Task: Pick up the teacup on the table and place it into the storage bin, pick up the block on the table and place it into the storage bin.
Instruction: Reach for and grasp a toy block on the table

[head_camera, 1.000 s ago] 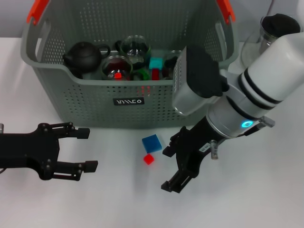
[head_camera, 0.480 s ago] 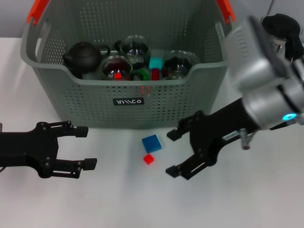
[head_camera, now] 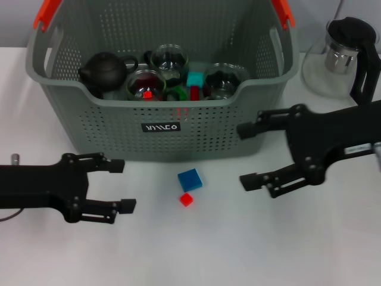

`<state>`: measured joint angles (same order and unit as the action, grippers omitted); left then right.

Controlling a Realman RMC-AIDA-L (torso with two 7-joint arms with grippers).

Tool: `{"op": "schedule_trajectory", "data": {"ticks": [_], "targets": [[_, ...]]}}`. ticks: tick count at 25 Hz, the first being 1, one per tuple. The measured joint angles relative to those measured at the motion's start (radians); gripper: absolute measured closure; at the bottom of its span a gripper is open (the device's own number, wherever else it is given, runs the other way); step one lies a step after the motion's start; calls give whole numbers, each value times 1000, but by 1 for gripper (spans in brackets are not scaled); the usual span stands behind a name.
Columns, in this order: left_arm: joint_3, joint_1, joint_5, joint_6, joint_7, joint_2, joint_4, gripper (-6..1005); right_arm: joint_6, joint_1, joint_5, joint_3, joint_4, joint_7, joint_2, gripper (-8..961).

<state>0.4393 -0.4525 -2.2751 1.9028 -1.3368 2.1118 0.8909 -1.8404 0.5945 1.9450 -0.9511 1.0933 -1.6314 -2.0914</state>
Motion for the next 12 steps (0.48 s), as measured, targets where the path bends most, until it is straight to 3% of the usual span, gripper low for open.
{"op": "schedule_trajectory", "data": {"ticks": [6, 12], "targets": [[108, -16, -2, -69, 15, 11, -1, 124, -132, -15, -51, 158, -12, 29, 4, 9], [208, -37, -3, -172, 9, 44, 6, 124, -141, -26, -61, 175, -13, 7, 2, 9]]}}
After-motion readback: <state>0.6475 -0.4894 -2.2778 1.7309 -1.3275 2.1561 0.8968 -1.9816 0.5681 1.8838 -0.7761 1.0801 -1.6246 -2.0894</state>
